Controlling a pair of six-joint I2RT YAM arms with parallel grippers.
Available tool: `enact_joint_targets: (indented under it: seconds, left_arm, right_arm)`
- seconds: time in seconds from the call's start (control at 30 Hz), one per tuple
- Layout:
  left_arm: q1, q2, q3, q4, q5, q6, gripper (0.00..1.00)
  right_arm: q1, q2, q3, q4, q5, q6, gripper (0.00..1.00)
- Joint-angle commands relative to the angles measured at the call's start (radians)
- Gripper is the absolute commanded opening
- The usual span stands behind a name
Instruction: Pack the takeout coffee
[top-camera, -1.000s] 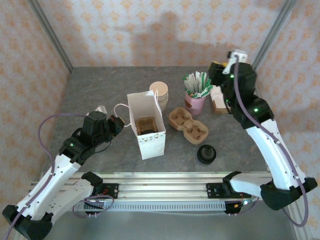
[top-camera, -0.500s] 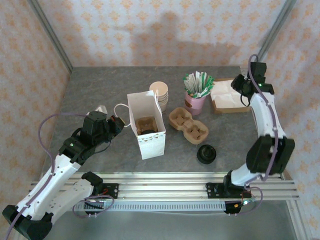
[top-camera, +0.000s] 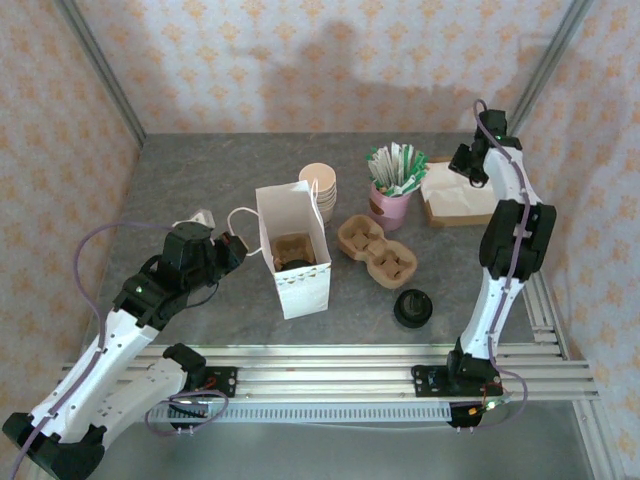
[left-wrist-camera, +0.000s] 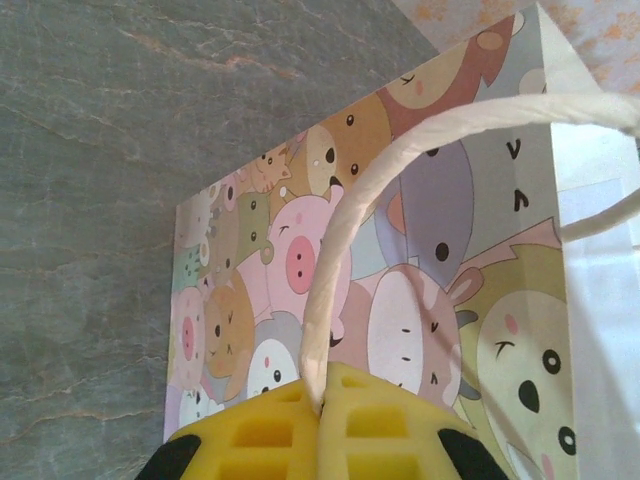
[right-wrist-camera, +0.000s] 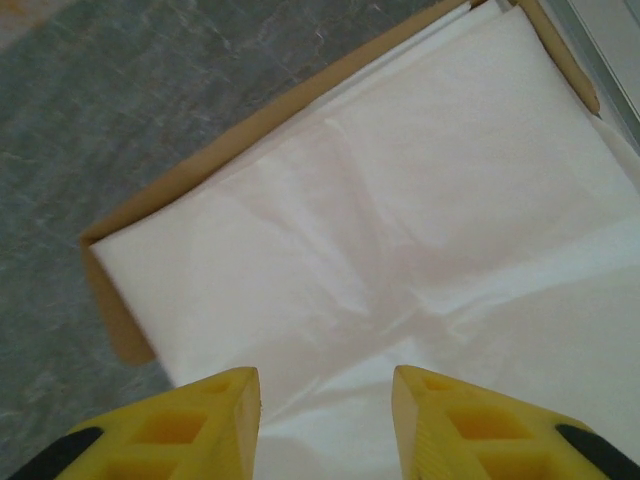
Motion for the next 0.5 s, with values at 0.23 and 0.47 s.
enact_joint_targets:
  seconds: [0.23, 0.47]
  left_arm:
    - [-0.007, 0.019, 0.014, -0.03, 0.001, 0.026, 0.0]
    - [-0.008, 0.033, 0.008, -0.002, -0.015, 0.019, 0.0]
  right_arm:
    - [-0.012, 0.154, 0.125, -0.108, 0.089, -0.065, 0.38]
    - [-0.011, 0.173, 0.135, -0.125, 0.116, -0.069, 0.36]
